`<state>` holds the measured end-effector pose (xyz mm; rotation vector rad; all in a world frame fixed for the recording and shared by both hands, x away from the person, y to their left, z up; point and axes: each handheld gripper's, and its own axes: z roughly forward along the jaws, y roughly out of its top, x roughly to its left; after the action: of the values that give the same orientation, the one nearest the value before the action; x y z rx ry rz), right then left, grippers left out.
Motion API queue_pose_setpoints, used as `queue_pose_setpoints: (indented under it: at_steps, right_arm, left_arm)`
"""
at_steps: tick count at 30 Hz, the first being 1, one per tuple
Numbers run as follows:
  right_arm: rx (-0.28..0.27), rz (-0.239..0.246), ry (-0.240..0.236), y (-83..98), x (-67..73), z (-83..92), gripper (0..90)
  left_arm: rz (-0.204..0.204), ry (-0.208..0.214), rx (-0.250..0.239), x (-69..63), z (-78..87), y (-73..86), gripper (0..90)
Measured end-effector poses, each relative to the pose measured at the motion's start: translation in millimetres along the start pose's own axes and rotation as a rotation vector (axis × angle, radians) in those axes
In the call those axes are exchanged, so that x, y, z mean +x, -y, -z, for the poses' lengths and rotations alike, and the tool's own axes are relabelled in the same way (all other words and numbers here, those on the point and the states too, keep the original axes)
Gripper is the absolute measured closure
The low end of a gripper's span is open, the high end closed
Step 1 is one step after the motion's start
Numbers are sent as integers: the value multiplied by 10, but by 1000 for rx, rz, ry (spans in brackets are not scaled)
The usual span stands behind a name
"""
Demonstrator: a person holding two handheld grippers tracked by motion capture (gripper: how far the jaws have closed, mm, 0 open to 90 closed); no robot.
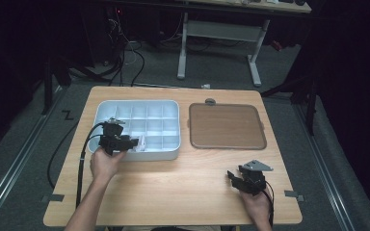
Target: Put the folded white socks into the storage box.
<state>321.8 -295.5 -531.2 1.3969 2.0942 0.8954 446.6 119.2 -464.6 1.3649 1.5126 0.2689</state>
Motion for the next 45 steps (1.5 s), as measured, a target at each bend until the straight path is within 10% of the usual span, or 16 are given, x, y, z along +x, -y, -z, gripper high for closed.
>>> queue_pose_setpoints:
  at_steps: [45]
  right_arm:
    - [0,0,1,0,1,0,456]
  left_arm:
    - [74,75,-113,100,585,-21,527]
